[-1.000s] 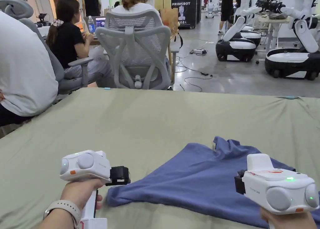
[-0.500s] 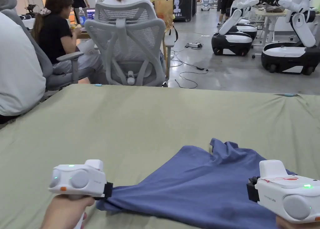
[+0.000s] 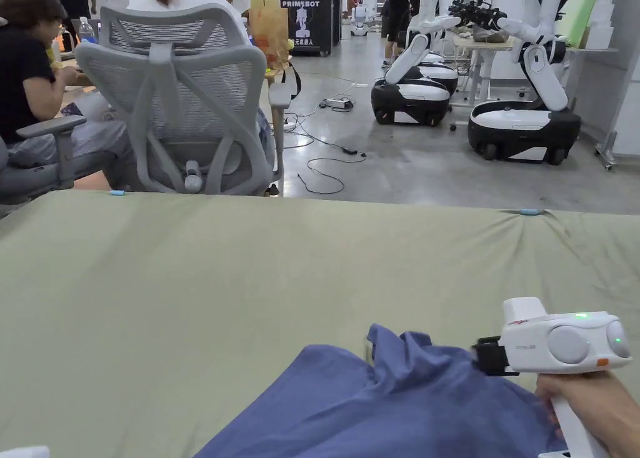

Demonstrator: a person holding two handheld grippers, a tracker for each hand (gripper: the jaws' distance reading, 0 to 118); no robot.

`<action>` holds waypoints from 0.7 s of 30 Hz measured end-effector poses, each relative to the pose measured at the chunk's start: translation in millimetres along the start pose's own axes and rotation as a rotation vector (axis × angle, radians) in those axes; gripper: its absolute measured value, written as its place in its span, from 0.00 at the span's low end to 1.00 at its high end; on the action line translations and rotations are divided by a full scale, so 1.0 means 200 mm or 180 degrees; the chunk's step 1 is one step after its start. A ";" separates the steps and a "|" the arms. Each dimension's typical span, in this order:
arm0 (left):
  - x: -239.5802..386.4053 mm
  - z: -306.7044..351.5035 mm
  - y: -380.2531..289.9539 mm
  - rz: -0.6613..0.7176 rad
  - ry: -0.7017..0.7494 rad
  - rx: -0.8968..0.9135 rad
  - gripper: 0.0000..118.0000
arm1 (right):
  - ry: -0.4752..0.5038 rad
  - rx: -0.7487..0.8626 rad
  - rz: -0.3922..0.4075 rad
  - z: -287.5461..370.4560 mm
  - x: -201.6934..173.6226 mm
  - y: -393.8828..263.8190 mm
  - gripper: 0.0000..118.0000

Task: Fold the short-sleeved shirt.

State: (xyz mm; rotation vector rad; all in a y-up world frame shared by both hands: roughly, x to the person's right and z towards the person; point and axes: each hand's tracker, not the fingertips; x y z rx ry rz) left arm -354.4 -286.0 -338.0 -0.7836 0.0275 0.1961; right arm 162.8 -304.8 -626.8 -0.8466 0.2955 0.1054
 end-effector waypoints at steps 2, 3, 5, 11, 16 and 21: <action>0.01 -0.01 -0.01 -0.0011 0.0019 -0.0024 0.00 | 0.0028 -0.0094 0.0030 -0.14 -0.01 0.01 0.95; 0.01 -0.03 -0.01 -0.0015 0.0020 -0.0037 0.00 | 0.0030 -0.0056 0.0027 -0.18 -0.02 0.01 1.00; 0.00 -0.06 -0.01 -0.0020 0.0023 -0.0070 0.00 | -0.0058 -0.0142 0.0031 -0.29 -0.03 -0.01 0.90; 0.02 -0.09 -0.02 -0.0051 0.0075 -0.0127 0.00 | 0.0064 -0.0152 0.0026 -0.18 -0.08 -0.09 0.01; 0.09 -0.08 0.06 -0.0170 0.0075 -0.0017 0.00 | -0.0130 0.0314 0.0202 0.23 -0.17 -0.06 0.01; 0.20 0.05 0.25 -0.0401 0.0205 0.0319 0.00 | -0.0399 0.0778 0.0386 0.75 -0.25 0.02 0.01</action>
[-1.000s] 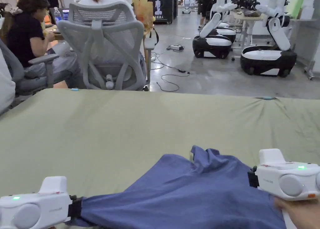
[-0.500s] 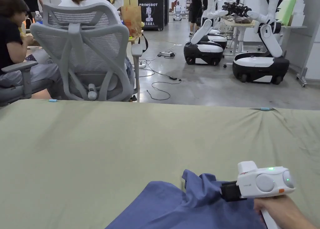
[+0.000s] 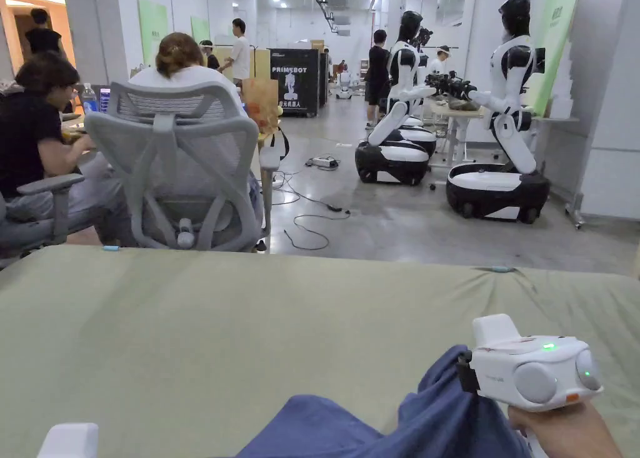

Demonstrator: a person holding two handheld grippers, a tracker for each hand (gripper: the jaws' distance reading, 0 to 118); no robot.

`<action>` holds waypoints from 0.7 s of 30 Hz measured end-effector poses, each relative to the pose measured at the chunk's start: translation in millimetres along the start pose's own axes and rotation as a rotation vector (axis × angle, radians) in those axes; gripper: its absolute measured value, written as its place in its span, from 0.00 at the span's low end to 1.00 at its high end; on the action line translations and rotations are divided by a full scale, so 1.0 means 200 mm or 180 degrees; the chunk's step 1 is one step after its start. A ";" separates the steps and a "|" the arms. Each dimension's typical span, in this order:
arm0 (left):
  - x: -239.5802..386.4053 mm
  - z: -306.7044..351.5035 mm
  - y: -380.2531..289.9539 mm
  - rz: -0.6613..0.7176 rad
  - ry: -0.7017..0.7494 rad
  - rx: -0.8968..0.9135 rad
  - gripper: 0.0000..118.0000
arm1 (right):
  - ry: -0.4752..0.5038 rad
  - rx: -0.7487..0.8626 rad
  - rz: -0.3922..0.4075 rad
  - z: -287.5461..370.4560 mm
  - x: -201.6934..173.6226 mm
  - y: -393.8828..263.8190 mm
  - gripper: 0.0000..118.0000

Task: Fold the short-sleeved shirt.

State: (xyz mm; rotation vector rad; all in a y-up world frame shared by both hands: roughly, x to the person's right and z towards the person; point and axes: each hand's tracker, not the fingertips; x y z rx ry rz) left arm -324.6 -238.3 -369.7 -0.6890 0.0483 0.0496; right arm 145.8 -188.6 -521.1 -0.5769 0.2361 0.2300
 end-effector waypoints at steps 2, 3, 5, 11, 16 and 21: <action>0.01 0.09 0.11 -0.0065 0.0019 0.0178 0.00 | -0.0160 0.0197 0.0018 0.18 0.02 0.08 0.01; 0.03 0.13 0.17 -0.0100 0.0041 0.0274 0.00 | -0.0231 0.0285 0.0029 0.27 0.03 0.14 0.01; 0.06 0.22 0.30 -0.0110 0.0032 0.0459 0.00 | -0.0373 0.0435 -0.0011 0.43 0.07 0.24 0.01; 0.16 0.40 0.78 -0.0276 0.0220 0.0956 0.00 | -0.0822 0.0858 -0.0070 0.80 0.25 0.56 0.01; 0.29 0.53 1.20 -0.0358 0.0361 0.1293 0.00 | -0.1061 0.1116 -0.0089 0.96 0.35 0.83 0.01; 0.35 0.61 1.54 -0.0395 0.0525 0.1613 0.00 | -0.1174 0.1478 -0.0174 1.05 0.43 1.07 0.01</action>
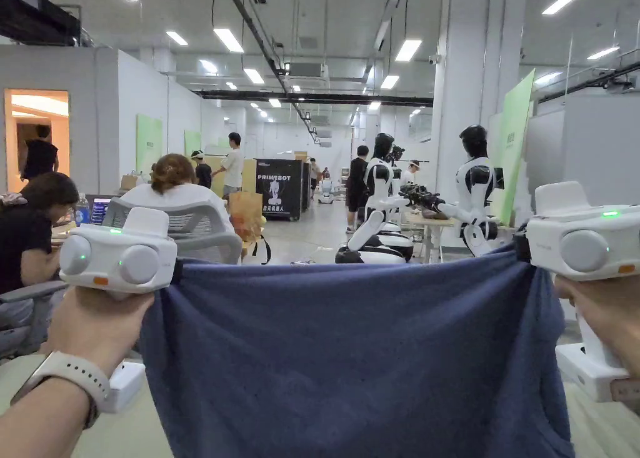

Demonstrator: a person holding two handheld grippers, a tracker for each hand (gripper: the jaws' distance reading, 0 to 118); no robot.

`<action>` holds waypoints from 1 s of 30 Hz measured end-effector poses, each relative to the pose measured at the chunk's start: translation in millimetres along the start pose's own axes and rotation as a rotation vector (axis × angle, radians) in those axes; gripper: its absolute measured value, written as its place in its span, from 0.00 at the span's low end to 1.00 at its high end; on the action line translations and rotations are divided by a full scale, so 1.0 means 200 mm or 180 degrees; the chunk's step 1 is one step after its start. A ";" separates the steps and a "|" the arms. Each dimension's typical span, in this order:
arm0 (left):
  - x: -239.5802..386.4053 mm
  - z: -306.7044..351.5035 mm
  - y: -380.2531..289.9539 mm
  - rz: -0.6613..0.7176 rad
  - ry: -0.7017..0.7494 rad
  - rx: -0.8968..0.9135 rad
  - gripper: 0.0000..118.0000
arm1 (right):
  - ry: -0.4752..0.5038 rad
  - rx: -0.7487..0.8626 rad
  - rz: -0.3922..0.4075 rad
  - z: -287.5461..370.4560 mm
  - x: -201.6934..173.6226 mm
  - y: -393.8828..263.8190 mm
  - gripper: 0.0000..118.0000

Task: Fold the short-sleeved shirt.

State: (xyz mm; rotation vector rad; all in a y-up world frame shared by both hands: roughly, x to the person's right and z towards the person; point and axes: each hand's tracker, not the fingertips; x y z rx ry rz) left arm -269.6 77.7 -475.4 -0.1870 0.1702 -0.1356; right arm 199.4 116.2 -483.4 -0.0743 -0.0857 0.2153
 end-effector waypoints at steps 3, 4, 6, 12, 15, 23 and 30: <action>-0.02 -0.02 0.17 -0.0037 0.0086 0.0182 0.00 | -0.0039 0.0212 -0.0119 0.01 0.02 0.14 0.01; -0.02 -0.03 0.22 -0.0046 0.0097 0.0211 0.00 | -0.0040 0.0266 -0.0147 0.01 0.02 0.18 0.01; -0.04 -0.03 0.29 -0.0067 0.0147 0.0302 0.00 | -0.0025 0.0339 -0.0206 0.01 0.03 0.24 0.01; -0.05 -0.10 0.28 -0.0164 0.0204 0.0305 0.00 | -0.0030 0.0354 -0.0096 -0.06 -0.05 0.19 0.01; -0.02 -0.18 0.08 -0.0254 0.0179 0.0014 0.00 | 0.0007 0.0185 -0.0117 -0.14 -0.10 0.01 0.01; 0.07 -0.23 -0.38 -0.0233 0.0137 -0.0406 0.00 | 0.0085 -0.0229 -0.0056 -0.18 -0.18 -0.43 0.01; 0.01 0.20 -0.63 -0.0168 -0.0128 -0.0592 0.00 | 0.0263 -0.0555 -0.0033 0.22 -0.14 -0.63 0.01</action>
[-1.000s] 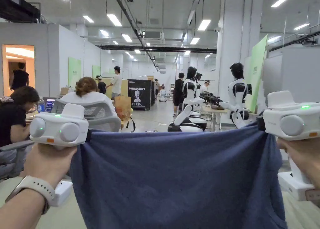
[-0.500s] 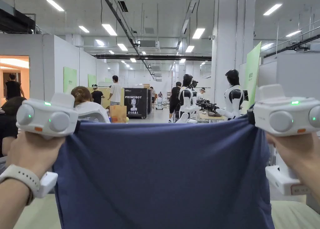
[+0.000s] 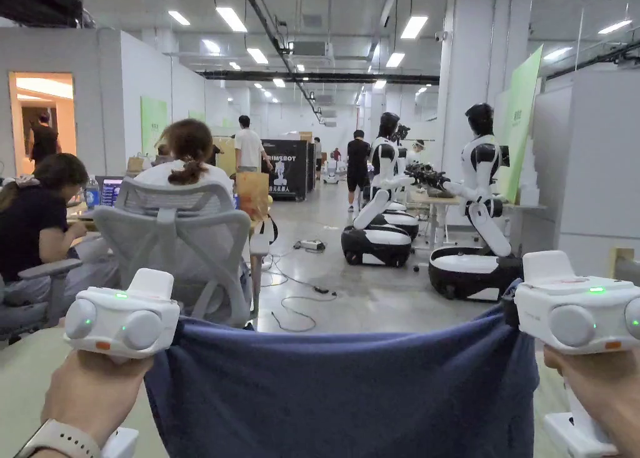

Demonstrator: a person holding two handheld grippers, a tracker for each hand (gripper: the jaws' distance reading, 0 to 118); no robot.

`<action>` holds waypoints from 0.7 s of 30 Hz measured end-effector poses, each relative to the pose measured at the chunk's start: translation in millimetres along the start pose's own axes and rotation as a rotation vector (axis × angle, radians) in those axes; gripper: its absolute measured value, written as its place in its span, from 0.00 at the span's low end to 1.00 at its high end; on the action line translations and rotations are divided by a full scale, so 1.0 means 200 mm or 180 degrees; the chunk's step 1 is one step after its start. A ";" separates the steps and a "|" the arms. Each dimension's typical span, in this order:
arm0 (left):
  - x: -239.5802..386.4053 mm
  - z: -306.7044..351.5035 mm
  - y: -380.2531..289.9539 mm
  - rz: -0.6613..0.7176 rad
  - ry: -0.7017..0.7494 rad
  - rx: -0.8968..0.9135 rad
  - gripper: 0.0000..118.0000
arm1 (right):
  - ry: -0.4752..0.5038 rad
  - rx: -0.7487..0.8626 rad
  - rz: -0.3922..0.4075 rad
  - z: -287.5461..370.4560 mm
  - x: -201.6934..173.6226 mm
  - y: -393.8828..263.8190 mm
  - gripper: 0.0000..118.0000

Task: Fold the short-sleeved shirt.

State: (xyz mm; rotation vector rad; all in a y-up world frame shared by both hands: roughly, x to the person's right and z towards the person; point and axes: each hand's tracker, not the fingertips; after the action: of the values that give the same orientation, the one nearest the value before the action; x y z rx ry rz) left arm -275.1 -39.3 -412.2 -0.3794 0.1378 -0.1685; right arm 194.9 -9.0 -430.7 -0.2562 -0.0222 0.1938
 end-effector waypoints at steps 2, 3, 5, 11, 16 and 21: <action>0.01 0.11 -0.16 -0.0088 -0.0080 -0.0158 0.00 | 0.0026 -0.0166 0.0072 0.10 -0.01 -0.16 0.01; 0.01 0.16 -0.27 -0.0148 -0.0127 -0.0254 0.00 | 0.0047 -0.0261 0.0113 0.16 -0.02 -0.27 0.01; 0.02 0.23 -0.48 -0.0154 -0.0161 -0.0398 0.00 | 0.0135 -0.0500 0.0127 0.25 -0.05 -0.48 0.01; 0.03 0.34 -1.15 0.0015 -0.0335 -0.1080 0.00 | 0.0319 -0.1295 0.0052 0.40 -0.15 -1.27 0.01; 0.04 0.32 -1.58 0.0130 -0.0375 -0.1576 0.00 | 0.0361 -0.1797 0.0048 0.44 -0.23 -1.73 0.01; 0.06 0.44 -1.61 0.0275 -0.0288 -0.1339 0.33 | 0.0426 -0.1695 -0.0073 0.50 -0.24 -1.73 0.14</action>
State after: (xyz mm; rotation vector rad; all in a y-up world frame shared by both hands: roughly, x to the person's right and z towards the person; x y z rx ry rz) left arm -293.3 -306.1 -210.7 -0.7976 0.0993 -0.0349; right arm 207.3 -321.3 -245.3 -0.7989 0.0572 0.1447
